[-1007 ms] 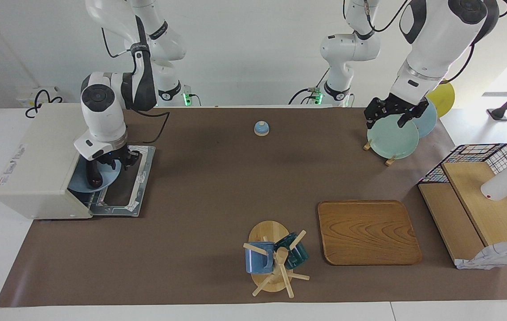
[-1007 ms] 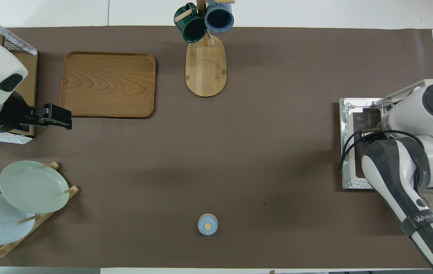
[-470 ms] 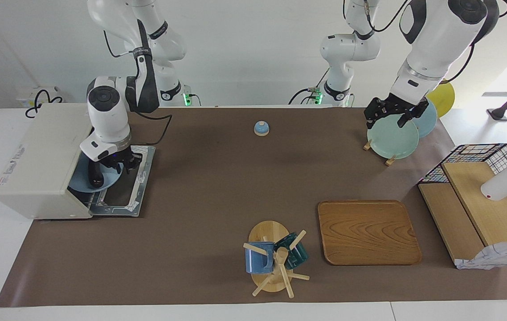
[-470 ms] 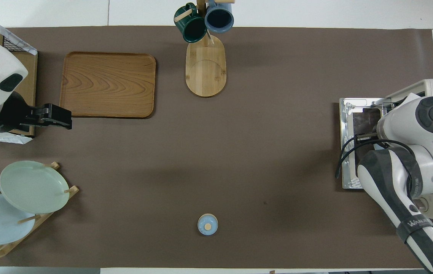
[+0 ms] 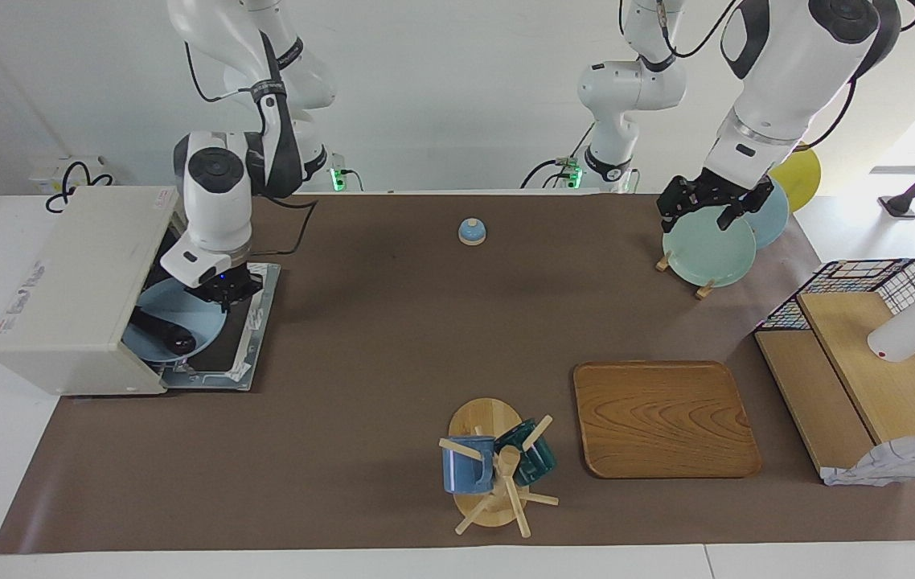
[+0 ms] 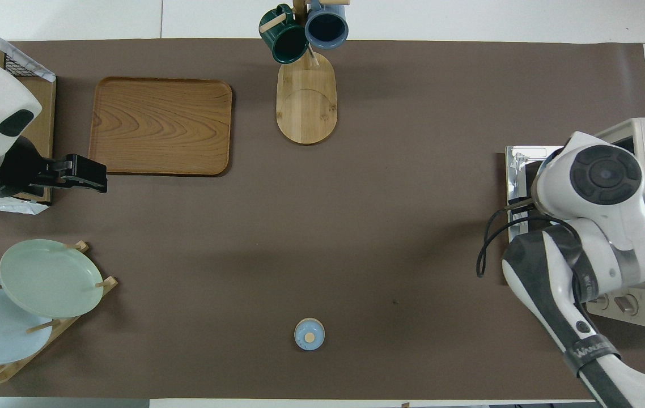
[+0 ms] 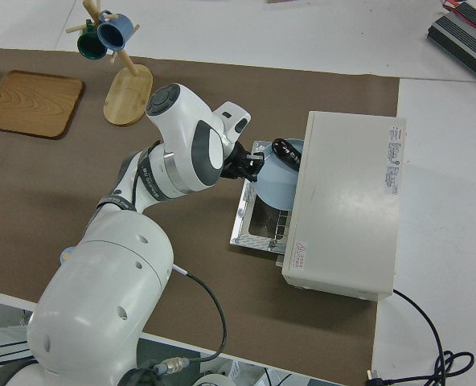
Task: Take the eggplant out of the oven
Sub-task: 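Pull the plate with the eggplant out of the oven with the right gripper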
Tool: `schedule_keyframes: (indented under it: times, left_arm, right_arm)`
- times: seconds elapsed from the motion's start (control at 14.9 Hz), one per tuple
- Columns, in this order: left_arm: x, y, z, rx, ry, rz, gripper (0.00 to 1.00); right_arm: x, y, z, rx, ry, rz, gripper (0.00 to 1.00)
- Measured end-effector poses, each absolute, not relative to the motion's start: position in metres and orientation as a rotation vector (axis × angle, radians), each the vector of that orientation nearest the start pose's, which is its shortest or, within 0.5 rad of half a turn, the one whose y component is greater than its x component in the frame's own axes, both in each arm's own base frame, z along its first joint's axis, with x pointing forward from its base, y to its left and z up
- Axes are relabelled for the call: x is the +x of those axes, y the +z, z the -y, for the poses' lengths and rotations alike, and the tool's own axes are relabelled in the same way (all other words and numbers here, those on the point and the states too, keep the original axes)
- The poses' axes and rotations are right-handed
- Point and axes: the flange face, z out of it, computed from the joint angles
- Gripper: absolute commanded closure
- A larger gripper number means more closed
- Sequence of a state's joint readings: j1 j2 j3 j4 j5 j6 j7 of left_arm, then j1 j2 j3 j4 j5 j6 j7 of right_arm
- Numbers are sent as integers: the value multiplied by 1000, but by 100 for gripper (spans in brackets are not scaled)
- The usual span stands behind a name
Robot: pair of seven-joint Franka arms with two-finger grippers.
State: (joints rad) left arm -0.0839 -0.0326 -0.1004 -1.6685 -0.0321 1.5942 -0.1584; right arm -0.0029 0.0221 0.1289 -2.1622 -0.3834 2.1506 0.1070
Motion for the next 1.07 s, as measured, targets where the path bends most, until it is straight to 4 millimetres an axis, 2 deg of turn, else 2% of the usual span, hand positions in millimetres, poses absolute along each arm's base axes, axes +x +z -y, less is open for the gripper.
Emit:
schedule_keyframes:
  times: [0.27,0.4,0.54,0.67,0.74,0.87,0.94,1.07]
  left_arm:
    - [534,598,104,-3162,73,-39,0]
    - [534,598,104,-3162,73,-39,0]
    - [534,598,104,-3162,73,-39,0]
    - [534,598,104,-3162,73,-39,0]
    - [534,598,104,-3162,73,-39,0]
    - [534,598,104,-3162,73,-39,0]
    - [534,598,104,-3162,73,-39,0]
    - [534,598,104,-3162,73,-39,0]
  right_arm:
    - [534,413,-182,-3379,-55,362,100]
    - [532,419,-250,-3384,-44,258,100]
    - [524,410,-333,-3398,-43,135,100]
    - [515,378,-402,-3395,-48,61,100]
    - [512,358,-424,-3388,-54,31,100]
    - [502,321,-456,-3370,-64,-11,100]
    - [499,309,-468,-3353,-79,-22,100]
    - [497,303,-476,-3337,-96,-48,100]
